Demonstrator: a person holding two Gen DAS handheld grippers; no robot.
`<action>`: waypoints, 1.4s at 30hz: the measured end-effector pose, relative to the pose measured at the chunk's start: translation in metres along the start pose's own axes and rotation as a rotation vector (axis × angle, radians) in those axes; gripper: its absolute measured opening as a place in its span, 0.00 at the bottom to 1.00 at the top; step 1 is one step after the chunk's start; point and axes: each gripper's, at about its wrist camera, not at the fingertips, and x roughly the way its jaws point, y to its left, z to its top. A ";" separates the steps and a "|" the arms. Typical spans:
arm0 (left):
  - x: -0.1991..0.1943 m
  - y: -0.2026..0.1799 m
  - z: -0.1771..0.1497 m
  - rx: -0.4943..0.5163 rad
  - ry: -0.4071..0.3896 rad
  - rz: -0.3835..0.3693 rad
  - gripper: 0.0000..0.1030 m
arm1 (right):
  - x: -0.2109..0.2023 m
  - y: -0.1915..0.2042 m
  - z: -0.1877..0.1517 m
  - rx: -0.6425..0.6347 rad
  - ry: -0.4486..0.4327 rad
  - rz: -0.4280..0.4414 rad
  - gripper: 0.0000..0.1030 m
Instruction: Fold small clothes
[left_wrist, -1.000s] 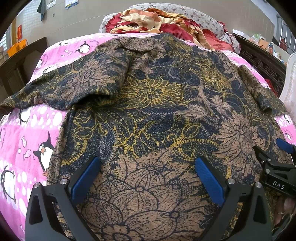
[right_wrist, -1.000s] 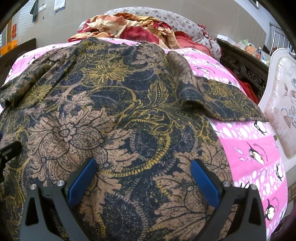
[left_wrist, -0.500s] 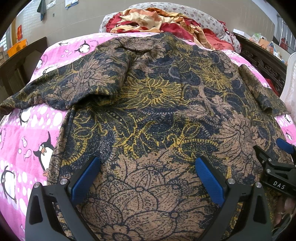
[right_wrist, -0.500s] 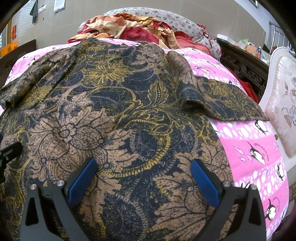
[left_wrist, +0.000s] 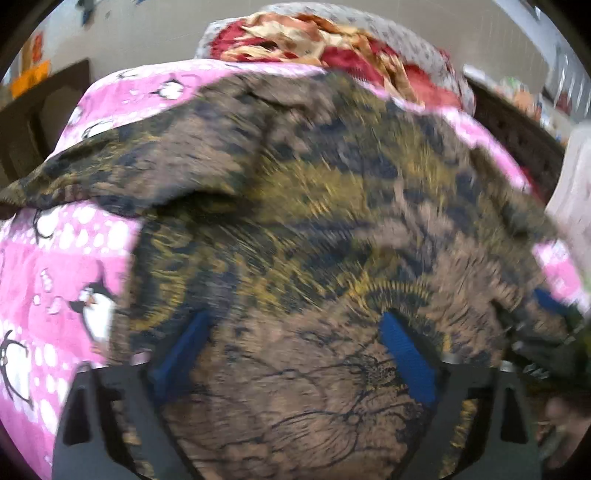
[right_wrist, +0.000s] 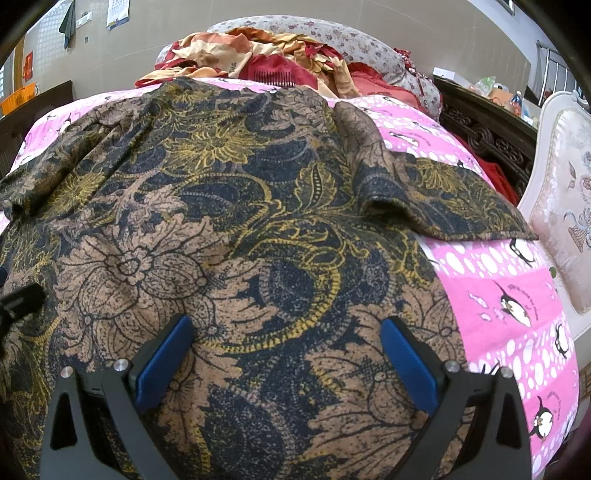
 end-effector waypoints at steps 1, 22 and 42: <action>-0.008 0.010 0.005 -0.026 -0.013 -0.017 0.65 | 0.000 0.000 0.000 0.000 -0.001 0.001 1.00; -0.013 0.326 0.057 -1.013 -0.209 -0.292 0.73 | -0.001 0.001 0.001 -0.006 -0.007 -0.013 1.00; -0.164 0.301 0.154 -0.621 -0.521 0.216 0.00 | 0.000 0.000 0.001 -0.012 -0.013 -0.025 1.00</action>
